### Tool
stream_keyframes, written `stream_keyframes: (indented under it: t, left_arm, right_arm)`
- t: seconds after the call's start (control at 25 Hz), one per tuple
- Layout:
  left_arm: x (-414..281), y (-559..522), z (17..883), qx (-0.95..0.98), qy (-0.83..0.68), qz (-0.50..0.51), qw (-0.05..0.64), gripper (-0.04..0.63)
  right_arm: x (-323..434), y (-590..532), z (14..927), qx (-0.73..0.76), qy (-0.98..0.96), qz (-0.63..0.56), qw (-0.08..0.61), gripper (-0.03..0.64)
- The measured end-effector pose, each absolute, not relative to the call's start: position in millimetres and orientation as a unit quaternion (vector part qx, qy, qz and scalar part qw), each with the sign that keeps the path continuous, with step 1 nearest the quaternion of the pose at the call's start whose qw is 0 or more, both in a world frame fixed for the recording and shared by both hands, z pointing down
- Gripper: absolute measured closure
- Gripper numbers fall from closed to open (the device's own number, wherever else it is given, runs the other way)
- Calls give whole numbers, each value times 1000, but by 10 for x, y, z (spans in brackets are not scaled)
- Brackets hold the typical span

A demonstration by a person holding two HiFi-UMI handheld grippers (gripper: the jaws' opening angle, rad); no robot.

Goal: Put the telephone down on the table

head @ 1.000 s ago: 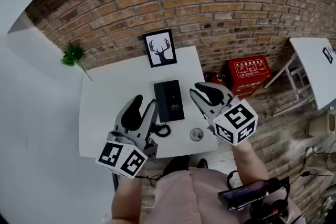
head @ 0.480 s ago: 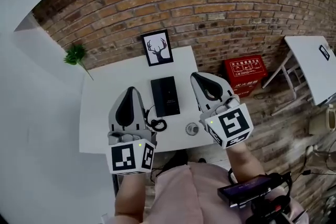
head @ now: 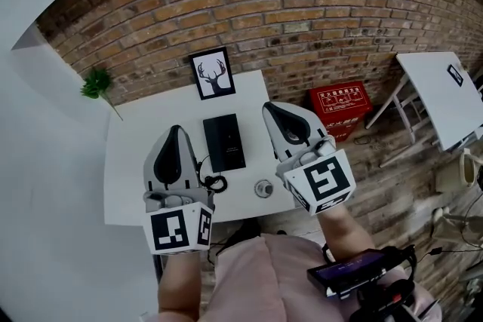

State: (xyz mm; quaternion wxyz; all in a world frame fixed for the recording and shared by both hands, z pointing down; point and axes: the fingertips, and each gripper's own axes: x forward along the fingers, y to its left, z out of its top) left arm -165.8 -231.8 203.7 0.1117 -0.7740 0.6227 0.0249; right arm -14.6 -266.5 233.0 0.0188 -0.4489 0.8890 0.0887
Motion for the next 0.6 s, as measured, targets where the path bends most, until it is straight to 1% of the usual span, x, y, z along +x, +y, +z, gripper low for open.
stream_keyframes:
  t: [0.6]
  left_arm:
    - [-1659,-2341,2079,-780,617,22,103,597]
  right_arm:
    - [-163,-2640,2377,-454,887,83,21,613]
